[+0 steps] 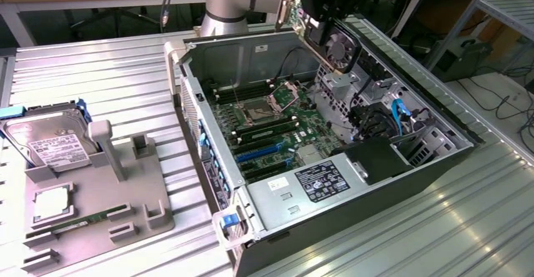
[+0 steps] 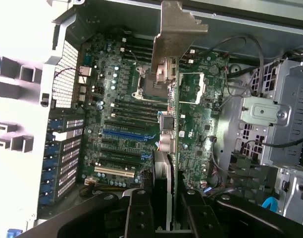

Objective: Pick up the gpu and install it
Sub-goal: 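Insert the gpu into the slot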

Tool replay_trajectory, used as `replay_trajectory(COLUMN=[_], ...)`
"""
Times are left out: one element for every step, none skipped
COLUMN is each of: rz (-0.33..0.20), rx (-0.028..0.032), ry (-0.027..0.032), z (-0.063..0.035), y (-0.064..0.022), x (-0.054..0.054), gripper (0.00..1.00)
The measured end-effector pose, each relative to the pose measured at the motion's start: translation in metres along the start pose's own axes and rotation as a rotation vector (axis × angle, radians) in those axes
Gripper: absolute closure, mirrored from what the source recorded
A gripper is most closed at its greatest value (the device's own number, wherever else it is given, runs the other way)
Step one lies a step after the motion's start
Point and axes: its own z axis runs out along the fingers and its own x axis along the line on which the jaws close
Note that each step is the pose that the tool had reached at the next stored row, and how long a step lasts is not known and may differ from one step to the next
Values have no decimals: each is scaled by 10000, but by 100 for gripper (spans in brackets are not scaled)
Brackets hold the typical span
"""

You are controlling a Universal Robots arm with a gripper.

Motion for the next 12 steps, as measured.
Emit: replay_trajectory(rz=[-104,-184,-254,-353,-434,-515,-615,-691,-773,-859,-972,-1051], rx=[-1,-2,-3,-5,-6,-7,-8,-9,-11,-12,-13,-14], ry=[3,5,7,10,12,14,17,19,21,24,27,29], z=[0,0,0,0,0,0,0,0,0,0,0,0], y=[0,0,0,1,1,1,1,1,1,1,1,1], x=[1,1,2,3,4,4,5,5,6,6,6,7], gripper=[73,73,73,73,73,73,73,73,73,73,73,73])
